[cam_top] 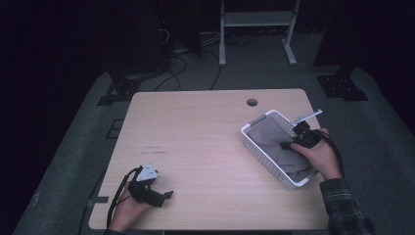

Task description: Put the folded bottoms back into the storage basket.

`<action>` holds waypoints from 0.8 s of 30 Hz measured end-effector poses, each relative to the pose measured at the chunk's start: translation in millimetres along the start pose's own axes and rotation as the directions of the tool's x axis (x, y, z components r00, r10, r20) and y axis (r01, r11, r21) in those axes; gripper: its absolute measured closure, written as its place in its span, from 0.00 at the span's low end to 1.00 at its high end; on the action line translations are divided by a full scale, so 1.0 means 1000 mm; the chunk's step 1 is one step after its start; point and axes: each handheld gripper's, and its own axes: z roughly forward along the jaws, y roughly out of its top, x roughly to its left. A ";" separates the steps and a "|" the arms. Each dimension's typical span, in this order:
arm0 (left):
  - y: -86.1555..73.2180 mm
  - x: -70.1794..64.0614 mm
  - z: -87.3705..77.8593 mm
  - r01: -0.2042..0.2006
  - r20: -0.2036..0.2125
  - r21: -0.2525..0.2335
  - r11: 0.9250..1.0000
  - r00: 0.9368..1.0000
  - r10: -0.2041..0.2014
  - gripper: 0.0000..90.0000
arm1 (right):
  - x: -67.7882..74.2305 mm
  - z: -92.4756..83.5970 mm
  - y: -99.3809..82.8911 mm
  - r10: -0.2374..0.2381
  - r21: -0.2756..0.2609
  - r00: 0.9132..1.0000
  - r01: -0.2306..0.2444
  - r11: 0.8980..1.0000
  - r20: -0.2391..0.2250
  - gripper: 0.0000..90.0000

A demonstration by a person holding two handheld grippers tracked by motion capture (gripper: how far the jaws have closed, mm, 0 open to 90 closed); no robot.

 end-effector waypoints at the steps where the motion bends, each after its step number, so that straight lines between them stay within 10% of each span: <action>1: 0.000 0.000 0.000 0.000 0.000 0.000 1.000 1.000 0.000 0.00 | 0.000 0.000 0.000 0.000 0.000 1.000 0.000 1.000 0.000 0.69; 16: 0.000 0.000 0.000 0.000 0.000 0.000 1.000 1.000 0.000 0.00 | -0.003 -0.023 0.000 0.011 -0.074 0.998 -0.006 0.997 0.063 0.54; 24: 0.000 0.000 0.000 0.000 0.000 0.000 1.000 1.000 0.000 0.00 | -0.017 -0.050 -0.006 0.045 -0.121 0.993 -0.032 0.992 0.107 0.85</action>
